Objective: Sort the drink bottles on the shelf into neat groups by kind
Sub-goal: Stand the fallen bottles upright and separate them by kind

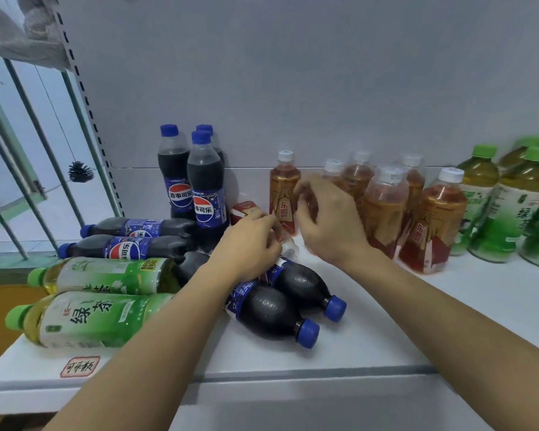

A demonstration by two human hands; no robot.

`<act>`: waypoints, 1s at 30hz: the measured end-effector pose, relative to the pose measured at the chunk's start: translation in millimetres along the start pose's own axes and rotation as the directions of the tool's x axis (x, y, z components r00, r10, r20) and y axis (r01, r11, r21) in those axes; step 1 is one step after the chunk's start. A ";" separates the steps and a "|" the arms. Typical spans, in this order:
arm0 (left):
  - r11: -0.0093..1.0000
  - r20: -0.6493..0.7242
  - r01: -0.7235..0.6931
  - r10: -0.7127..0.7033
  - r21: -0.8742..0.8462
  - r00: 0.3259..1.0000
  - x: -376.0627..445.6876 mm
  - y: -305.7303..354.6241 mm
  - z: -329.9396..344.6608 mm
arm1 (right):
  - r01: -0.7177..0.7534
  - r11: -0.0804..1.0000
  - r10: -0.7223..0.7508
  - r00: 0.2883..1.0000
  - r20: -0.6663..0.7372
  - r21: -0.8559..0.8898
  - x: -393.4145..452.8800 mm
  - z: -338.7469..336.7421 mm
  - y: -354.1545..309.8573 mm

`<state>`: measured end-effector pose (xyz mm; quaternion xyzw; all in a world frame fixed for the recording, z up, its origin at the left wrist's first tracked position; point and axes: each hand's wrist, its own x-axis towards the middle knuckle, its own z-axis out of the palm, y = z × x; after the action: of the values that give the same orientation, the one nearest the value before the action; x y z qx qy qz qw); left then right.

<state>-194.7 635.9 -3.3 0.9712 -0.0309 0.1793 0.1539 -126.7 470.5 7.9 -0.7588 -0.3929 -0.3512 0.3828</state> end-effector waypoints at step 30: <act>0.994 0.100 0.105 -0.107 0.021 0.989 -34.0 -64.4 -47.3 | -0.702 0.710 0.536 0.593 0.600 0.059 -26.0 34.6 28.0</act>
<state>-235.0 712.0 7.9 0.9804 0.0146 0.1219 0.1539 -105.9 480.4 -38.2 -0.8495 -0.2386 0.0972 0.4604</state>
